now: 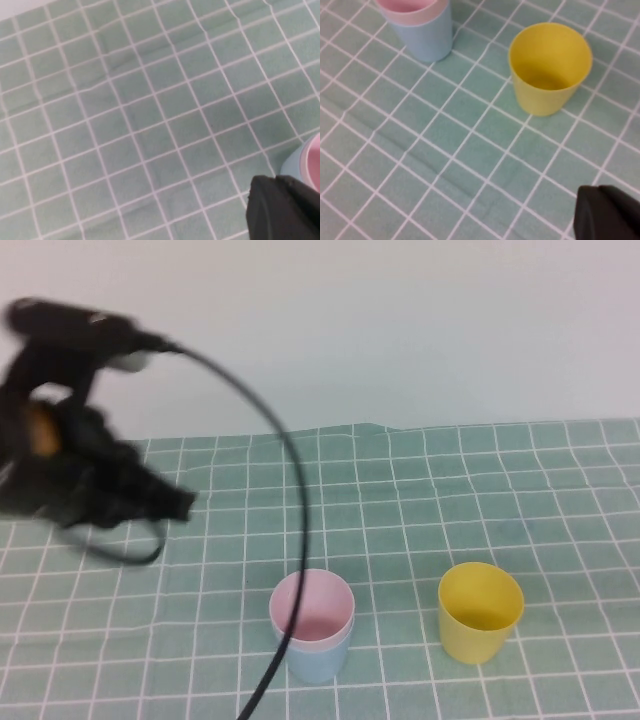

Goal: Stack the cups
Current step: Pick up the yellow cup

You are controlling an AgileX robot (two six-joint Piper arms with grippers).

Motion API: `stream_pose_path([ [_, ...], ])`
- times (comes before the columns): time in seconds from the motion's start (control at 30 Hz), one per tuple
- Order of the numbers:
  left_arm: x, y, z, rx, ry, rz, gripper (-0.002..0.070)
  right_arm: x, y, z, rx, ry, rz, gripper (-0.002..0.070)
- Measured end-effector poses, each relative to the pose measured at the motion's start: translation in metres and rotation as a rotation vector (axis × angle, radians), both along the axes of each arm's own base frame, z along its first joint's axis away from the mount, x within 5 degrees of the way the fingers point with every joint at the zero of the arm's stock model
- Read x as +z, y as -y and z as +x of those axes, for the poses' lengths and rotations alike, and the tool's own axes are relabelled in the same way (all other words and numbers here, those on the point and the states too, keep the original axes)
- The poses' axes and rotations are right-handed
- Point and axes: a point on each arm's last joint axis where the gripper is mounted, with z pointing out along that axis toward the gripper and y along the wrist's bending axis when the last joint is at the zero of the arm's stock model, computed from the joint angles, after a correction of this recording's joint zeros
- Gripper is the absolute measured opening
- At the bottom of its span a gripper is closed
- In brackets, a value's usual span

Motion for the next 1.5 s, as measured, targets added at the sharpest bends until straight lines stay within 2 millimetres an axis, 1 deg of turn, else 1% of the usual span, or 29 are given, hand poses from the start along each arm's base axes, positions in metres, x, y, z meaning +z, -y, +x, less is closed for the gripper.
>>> stream_pose_path([
  [0.1,-0.004,-0.016,-0.025,0.017,0.057,-0.04,0.0001,-0.002,-0.011,0.024,0.039,-0.046,-0.019,-0.0001],
  [0.2,-0.011,-0.026,-0.043,0.032,0.094,-0.078,0.0,0.001,-0.024,0.052,0.056,-0.07,-0.027,0.0],
  [0.27,-0.013,-0.032,-0.052,0.043,0.105,-0.094,0.0,0.003,-0.033,0.074,0.071,-0.097,-0.035,0.002],
  [0.3,-0.014,-0.035,-0.057,0.043,0.111,-0.097,0.0,0.005,-0.037,0.084,0.078,-0.103,-0.039,0.0037],
  [0.37,-0.017,-0.04,-0.064,0.044,0.118,-0.093,0.0,0.002,-0.047,0.106,0.097,-0.136,-0.054,0.0104],
  [0.47,-0.022,-0.047,-0.072,0.06,0.138,-0.074,0.0,-0.009,-0.062,0.135,0.115,-0.183,-0.098,0.0218],
  [0.53,-0.027,-0.052,-0.076,0.081,0.154,-0.06,0.0,-0.017,-0.069,0.15,0.111,-0.207,-0.136,0.0275],
  [0.67,-0.032,-0.055,-0.077,0.092,0.161,-0.035,0.0,-0.038,-0.079,0.172,0.109,-0.256,-0.208,0.0312],
  [0.87,-0.03,-0.055,-0.075,0.081,0.196,-0.025,0.0,-0.071,-0.087,0.19,0.101,-0.316,-0.244,0.032],
  [1.1,-0.027,-0.055,-0.073,0.069,0.234,-0.024,0.0,-0.095,-0.089,0.201,0.086,-0.34,-0.273,0.032],
  [1.17,-0.028,-0.055,-0.073,0.067,0.235,-0.025,0.0,-0.101,-0.089,0.202,0.083,-0.352,-0.279,0.031],
  [1.23,-0.027,-0.054,-0.072,0.061,0.249,-0.028,0.0,-0.105,-0.089,0.203,0.086,-0.359,-0.289,0.0264],
  [1.3,-0.026,-0.053,-0.072,0.058,0.255,-0.035,0.0,-0.109,-0.089,0.204,0.088,-0.366,-0.299,0.0178],
  [1.37,-0.025,-0.053,-0.072,0.054,0.262,-0.039,-0.0001,-0.109,-0.089,0.206,0.093,-0.368,-0.308,0.0088],
  [1.4,-0.025,-0.053,-0.072,0.053,0.263,-0.04,-0.0001,-0.107,-0.089,0.207,0.098,-0.367,-0.315,0.0057],
  [1.47,-0.025,-0.053,-0.071,0.053,0.264,-0.039,-0.0001,-0.101,-0.089,0.209,0.107,-0.368,-0.333,0.0032],
  [1.5,-0.025,-0.053,-0.071,0.053,0.264,-0.039,-0.0001,-0.094,-0.089,0.211,0.11,-0.367,-0.337,0.0029],
])
